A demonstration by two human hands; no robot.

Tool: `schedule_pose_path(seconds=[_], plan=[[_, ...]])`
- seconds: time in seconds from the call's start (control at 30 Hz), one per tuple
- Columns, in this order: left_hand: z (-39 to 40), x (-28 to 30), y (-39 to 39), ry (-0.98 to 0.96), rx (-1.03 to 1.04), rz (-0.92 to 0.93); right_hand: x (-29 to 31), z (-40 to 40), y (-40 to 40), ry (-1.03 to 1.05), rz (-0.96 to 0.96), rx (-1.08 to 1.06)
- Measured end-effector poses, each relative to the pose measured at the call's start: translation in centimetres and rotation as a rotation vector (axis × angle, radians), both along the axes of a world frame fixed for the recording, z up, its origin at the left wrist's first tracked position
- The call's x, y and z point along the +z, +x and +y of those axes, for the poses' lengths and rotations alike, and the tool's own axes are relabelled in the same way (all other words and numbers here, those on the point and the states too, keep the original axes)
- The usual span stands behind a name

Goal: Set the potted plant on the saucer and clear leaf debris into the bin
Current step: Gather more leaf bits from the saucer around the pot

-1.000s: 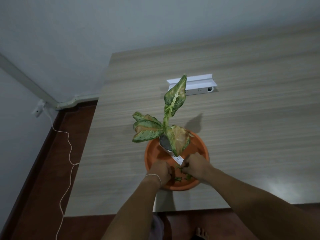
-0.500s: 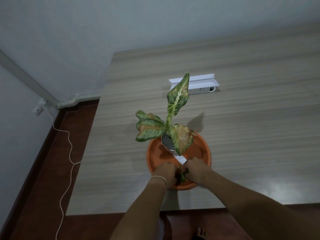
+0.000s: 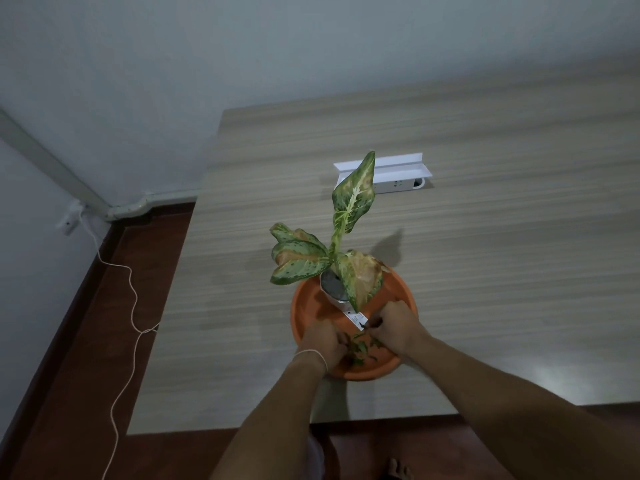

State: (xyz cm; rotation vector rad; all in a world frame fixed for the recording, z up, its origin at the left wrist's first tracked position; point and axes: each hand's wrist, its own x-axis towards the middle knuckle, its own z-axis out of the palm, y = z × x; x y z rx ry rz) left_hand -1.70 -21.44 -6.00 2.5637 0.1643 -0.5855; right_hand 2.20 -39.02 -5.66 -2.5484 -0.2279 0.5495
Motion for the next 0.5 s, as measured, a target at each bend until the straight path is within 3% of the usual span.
schedule_pose_path(seconds=[0.1,0.3,0.5], plan=[[1.4,0.4,-0.2,-0.062,0.147,-0.054,0.3,0.3,-0.3,0.023,-0.005,-0.046],[4.4,1.8,-1.5,-0.096,0.221,-0.151,1.4,2.4,-1.6,0.141,-0.005,-0.122],[8.9,3.4,-5.2,-0.171,0.332,-0.223,2.5,7.1,-4.3,0.199,-0.012,-0.028]])
